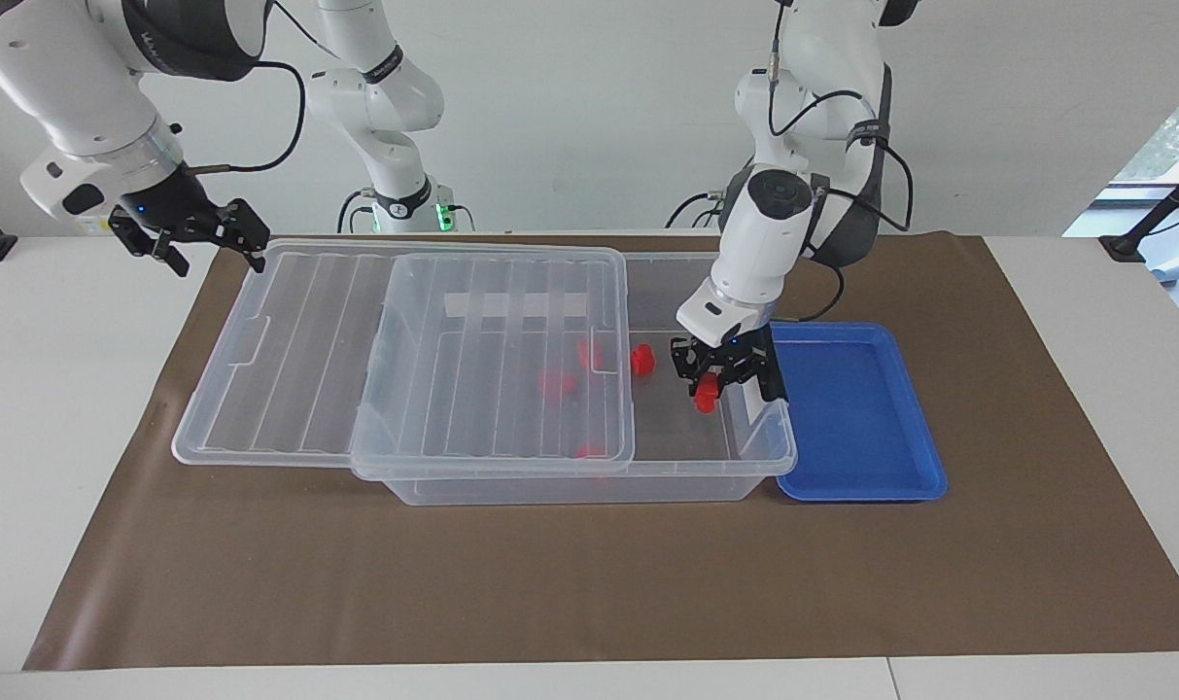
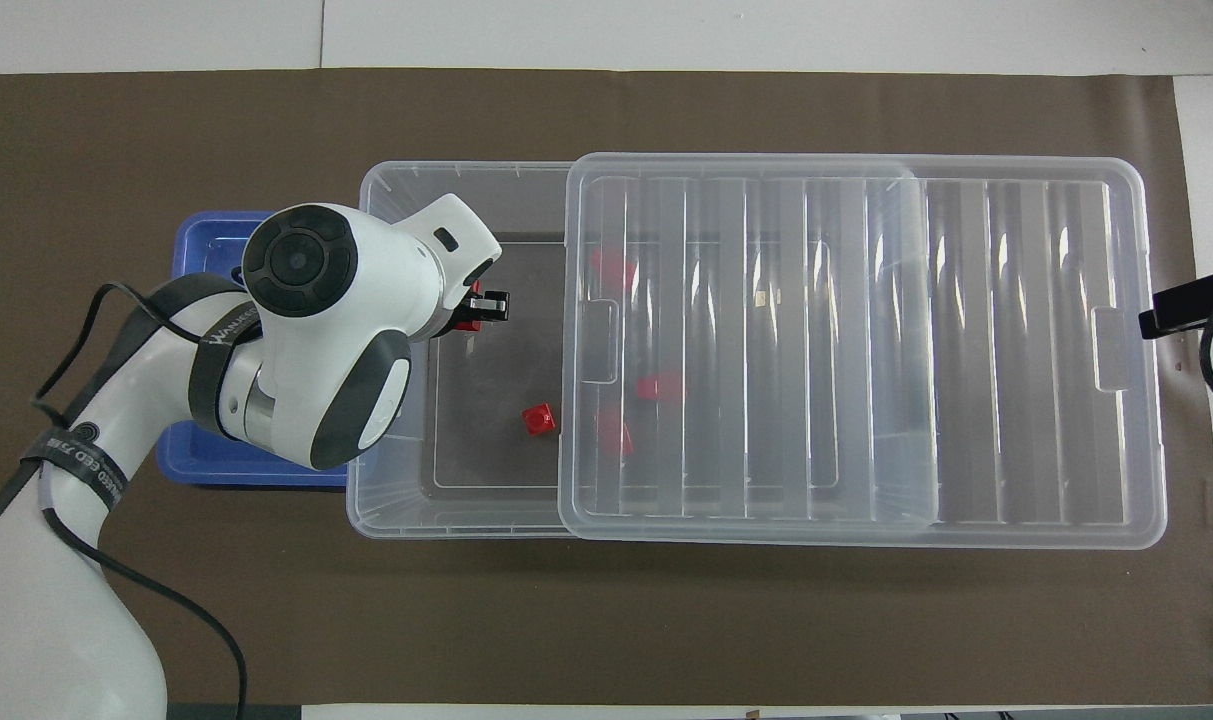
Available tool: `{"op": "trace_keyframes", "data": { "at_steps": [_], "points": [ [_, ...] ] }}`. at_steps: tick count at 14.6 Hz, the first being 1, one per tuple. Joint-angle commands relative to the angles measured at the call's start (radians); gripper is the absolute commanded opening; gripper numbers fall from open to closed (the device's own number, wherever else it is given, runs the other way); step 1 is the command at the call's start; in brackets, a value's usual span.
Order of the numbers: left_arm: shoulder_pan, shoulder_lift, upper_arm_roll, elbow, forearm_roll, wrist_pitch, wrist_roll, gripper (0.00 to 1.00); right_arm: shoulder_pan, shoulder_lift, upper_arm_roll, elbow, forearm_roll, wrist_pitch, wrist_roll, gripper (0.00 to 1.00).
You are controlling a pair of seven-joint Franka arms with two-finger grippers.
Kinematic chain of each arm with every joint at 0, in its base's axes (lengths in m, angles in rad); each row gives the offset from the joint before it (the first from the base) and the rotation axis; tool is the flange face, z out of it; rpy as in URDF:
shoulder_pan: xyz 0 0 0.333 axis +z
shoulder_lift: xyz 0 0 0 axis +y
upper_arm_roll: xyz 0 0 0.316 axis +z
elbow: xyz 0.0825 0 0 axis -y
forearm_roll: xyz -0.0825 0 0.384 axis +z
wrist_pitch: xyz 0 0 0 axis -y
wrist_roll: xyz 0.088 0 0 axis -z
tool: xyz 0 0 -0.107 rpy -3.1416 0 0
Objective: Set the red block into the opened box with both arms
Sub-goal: 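Lift the red block and carry it over the open box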
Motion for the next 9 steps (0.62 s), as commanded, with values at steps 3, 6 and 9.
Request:
{"op": "trace_keyframes", "data": {
  "at_steps": [3, 6, 9],
  "points": [
    [-0.053, 0.101, 0.016, -0.010, -0.002, 0.127, -0.098, 0.00, 0.017, -0.017, 0.008, -0.009, -0.005, -0.017, 0.050, 1.00],
    [-0.059, 0.136, 0.015, -0.023, -0.002, 0.182, -0.115, 0.00, 0.006, -0.020, 0.002, -0.020, 0.001, -0.008, 0.044, 1.00],
    [-0.063, 0.138, 0.015, -0.042, -0.002, 0.194, -0.115, 0.00, 0.003, -0.025, 0.000, -0.031, -0.005, 0.007, 0.031, 1.00]
  ]
}}
